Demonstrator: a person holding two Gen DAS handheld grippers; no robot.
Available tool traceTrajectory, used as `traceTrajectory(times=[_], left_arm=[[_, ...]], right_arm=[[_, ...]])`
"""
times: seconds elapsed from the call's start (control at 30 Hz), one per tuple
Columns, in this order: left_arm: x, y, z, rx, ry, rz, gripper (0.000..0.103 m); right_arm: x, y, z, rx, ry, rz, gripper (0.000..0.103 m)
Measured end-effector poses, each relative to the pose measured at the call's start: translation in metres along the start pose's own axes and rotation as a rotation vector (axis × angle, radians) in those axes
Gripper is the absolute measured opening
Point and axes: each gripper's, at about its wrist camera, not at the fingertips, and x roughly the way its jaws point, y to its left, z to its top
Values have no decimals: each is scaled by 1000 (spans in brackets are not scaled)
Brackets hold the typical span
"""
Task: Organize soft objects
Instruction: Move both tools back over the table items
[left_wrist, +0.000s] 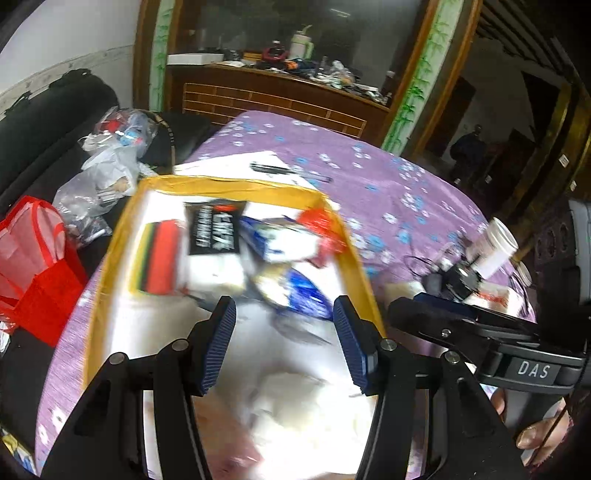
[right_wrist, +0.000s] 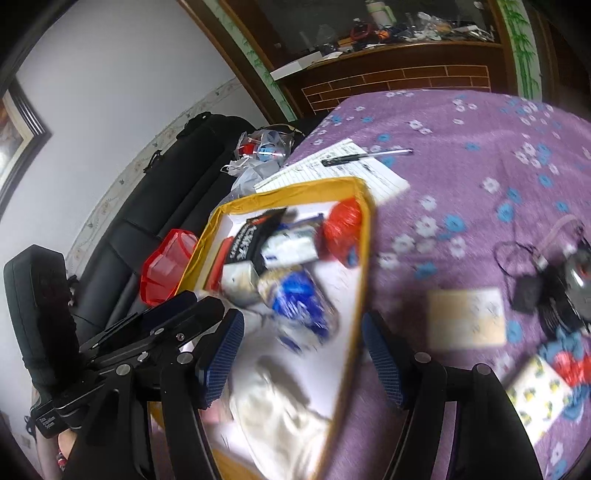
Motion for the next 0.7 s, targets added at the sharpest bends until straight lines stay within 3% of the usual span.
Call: traceTrajectory(times=[0.4, 0.7], left_arm=[[-1, -82, -30, 116, 38, -76, 54], [24, -145, -55, 195, 104, -148, 53]], right_arm=[[-71, -64, -36, 63, -58, 19, 69], [-122, -132, -63, 116, -98, -11, 72]])
